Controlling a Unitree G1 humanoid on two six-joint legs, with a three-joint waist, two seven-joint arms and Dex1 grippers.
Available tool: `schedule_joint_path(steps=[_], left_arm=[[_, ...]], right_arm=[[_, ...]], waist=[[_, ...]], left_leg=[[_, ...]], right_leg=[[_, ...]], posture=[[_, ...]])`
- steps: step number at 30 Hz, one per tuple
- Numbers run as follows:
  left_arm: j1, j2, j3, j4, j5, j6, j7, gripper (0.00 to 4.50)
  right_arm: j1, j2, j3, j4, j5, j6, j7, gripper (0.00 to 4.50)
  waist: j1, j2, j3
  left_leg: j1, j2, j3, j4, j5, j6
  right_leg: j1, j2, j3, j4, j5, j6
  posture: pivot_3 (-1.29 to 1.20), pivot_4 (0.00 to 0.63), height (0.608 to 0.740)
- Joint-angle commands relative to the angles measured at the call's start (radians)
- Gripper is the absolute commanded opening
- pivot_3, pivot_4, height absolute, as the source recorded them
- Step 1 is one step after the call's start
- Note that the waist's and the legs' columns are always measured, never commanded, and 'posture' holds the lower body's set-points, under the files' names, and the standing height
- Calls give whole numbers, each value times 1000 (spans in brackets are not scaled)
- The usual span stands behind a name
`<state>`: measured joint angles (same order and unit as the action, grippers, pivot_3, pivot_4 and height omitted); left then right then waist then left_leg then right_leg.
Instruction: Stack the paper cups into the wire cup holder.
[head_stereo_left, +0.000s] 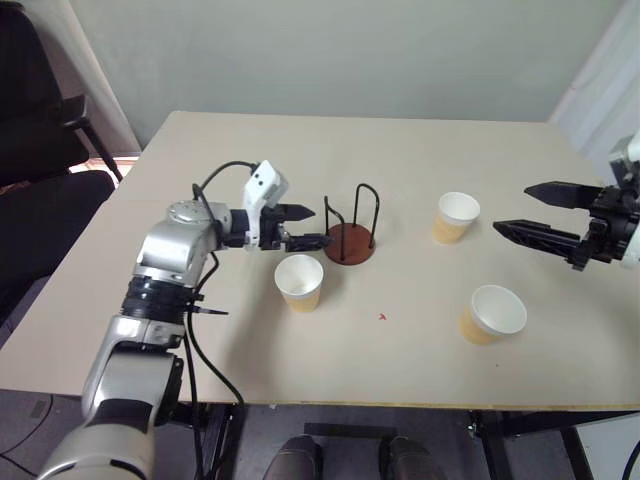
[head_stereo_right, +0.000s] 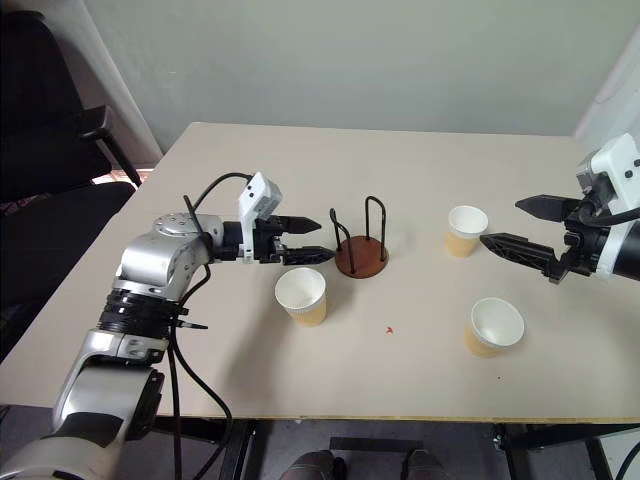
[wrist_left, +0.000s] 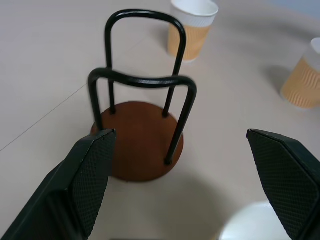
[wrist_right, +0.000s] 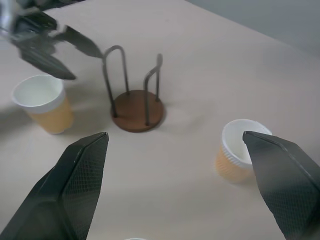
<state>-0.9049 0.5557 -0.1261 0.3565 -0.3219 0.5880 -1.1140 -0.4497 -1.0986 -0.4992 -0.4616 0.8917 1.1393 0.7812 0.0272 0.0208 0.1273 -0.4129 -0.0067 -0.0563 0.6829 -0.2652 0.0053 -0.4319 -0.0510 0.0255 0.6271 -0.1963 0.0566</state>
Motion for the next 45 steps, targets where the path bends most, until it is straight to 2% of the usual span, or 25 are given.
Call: schedule_joint_path(steps=[1, 9, 21, 24, 32, 35, 41, 45], left_arm=[[-54, -17, -8, 34, 27, -52, -11, 4500], [-109, -103, -30, 103, 69, -79, -4, 4500], [-129, -167, -46, 169, 147, -138, 58, 4500], [-135, -180, -35, 190, 159, -154, 90, 3901], [-131, -220, -18, 216, 170, -192, 163, 1004], [-127, -231, -14, 215, 165, -197, 173, 43], [-118, -221, -20, 172, 147, -189, 118, 43], [-82, -192, -56, 12, 95, -136, -21, 43]], right_arm=[[-3, -21, -55, -52, 54, 12, -13, 4465], [26, -21, -73, -71, 87, 10, -49, 4465], [72, -16, -97, -83, 111, -11, -84, 4465], [81, -15, -98, -82, 111, -19, -86, 4500], [90, -12, -86, -83, 108, -41, -90, 4500], [99, -10, -85, -87, 107, -49, -90, 4500], [110, -19, -95, -92, 116, -53, -90, 4500], [135, -62, -165, -116, 171, -4, -59, 4500]], waist=[[0, 0, 0], [3, 0, 0], [3, 0, 0], [3, 0, 0], [3, 0, 0], [3, 0, 0], [3, 0, 0], [4, 0, 0]], left_leg=[[0, 0, 0, 0, 0, 0], [0, 0, 3, 0, 2, 3], [0, 0, 6, 1, 2, 5], [0, 0, 6, 1, 2, 5], [0, 0, 7, 1, 2, 5], [0, 0, 7, 1, 2, 5], [0, 0, 8, 1, 2, 5], [-1, 0, 8, 1, 2, 5]], right_leg=[[0, 0, 0, 0, 0, 0], [0, -1, 2, 0, 1, 3], [0, -1, 3, 0, 2, 4], [0, -1, 3, 0, 2, 5], [0, -1, 4, 0, 2, 5], [0, 0, 4, 0, 2, 5], [0, 0, 4, 0, 3, 6], [-1, 0, 4, 0, 2, 6]], posture=[[0, 150, 740], [0, 150, 740], [0, 150, 740], [0, 150, 740], [0, 150, 740], [0, 150, 740], [0, 150, 740], [0, 150, 740]])
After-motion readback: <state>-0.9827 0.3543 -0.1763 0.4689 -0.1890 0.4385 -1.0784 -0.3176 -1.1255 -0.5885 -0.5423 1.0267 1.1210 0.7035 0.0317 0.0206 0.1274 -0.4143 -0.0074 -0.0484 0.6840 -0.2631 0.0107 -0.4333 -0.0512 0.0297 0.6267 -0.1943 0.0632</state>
